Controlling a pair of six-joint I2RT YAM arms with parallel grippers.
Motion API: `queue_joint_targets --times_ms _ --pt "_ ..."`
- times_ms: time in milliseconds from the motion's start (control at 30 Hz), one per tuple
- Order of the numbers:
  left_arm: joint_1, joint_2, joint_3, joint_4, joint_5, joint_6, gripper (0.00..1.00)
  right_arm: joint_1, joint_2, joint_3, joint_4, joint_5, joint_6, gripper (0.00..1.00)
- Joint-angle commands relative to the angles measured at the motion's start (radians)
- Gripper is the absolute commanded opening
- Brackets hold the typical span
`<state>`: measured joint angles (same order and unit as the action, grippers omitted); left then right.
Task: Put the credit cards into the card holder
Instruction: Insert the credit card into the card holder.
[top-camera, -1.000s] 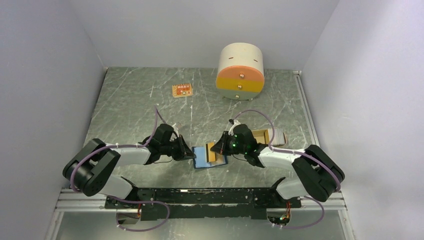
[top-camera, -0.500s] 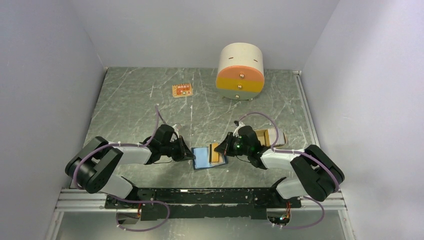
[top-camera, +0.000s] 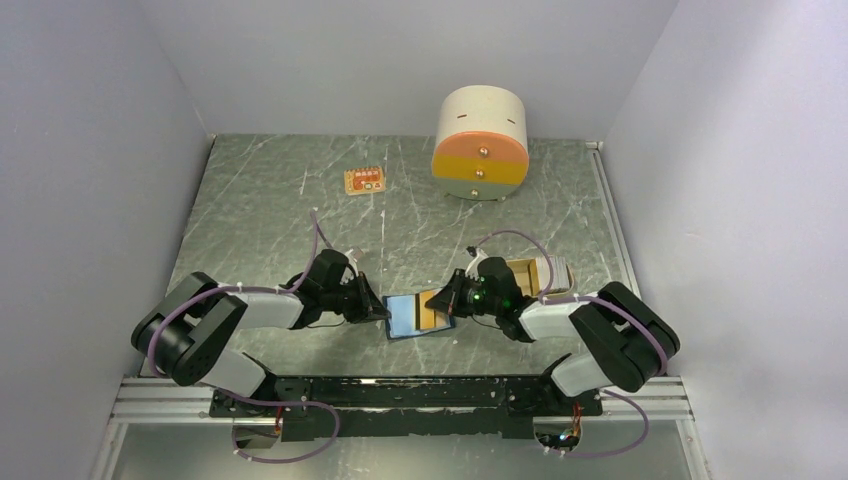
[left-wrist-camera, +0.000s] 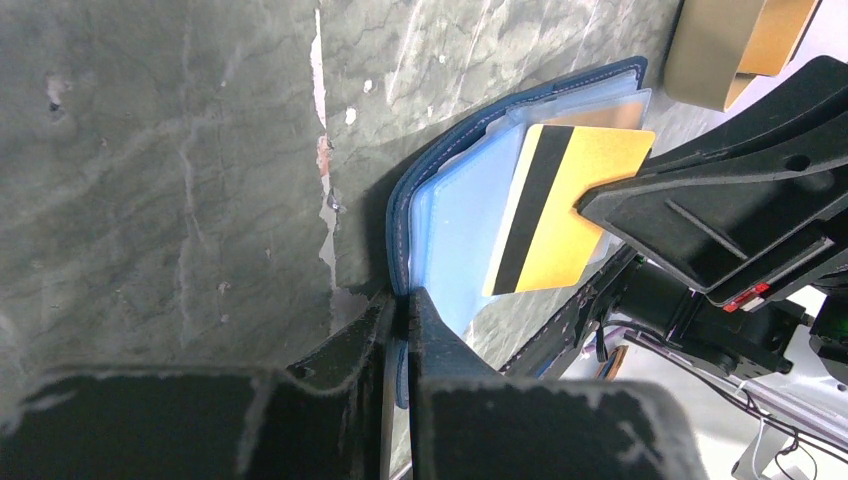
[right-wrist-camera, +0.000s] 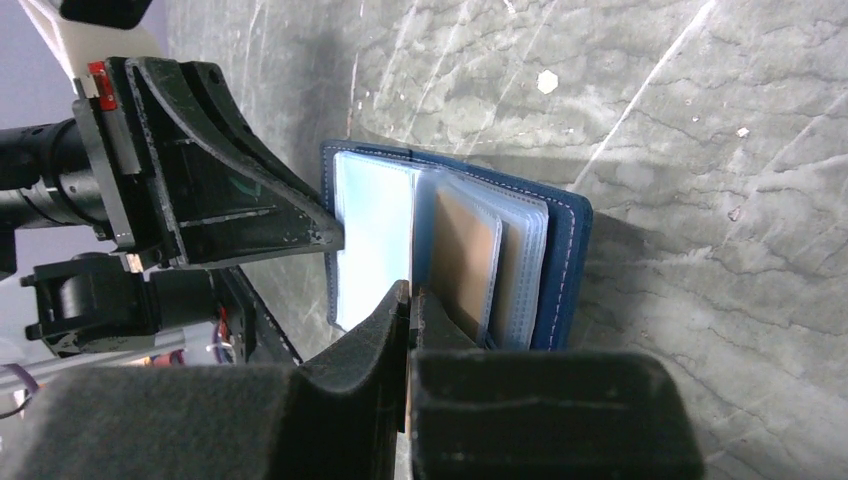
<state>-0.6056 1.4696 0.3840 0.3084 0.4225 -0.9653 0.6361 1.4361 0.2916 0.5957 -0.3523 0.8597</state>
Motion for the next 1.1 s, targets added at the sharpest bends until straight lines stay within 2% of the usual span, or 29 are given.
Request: queue_joint_targets --times_ms 0,200,500,700,967,1067 --pt "0.005 0.011 -0.011 0.020 -0.009 0.013 0.11 -0.003 0.012 -0.028 0.059 -0.004 0.025 0.05" --pt "0.003 0.004 -0.011 0.012 -0.013 0.013 0.11 -0.003 0.065 -0.045 0.149 -0.029 0.056 0.05" --pt "0.005 -0.005 -0.014 0.011 -0.012 0.010 0.11 -0.003 0.053 0.000 0.021 -0.038 0.040 0.06" --pt "0.004 -0.010 -0.011 0.004 -0.017 0.011 0.11 -0.003 0.072 0.003 0.022 -0.056 0.036 0.03" --pt "0.003 -0.009 -0.011 0.001 -0.021 0.011 0.11 -0.003 0.060 0.014 -0.053 -0.020 0.028 0.04" --pt "0.004 -0.008 -0.010 0.001 -0.019 0.010 0.11 -0.003 0.076 0.013 -0.033 -0.028 0.038 0.05"
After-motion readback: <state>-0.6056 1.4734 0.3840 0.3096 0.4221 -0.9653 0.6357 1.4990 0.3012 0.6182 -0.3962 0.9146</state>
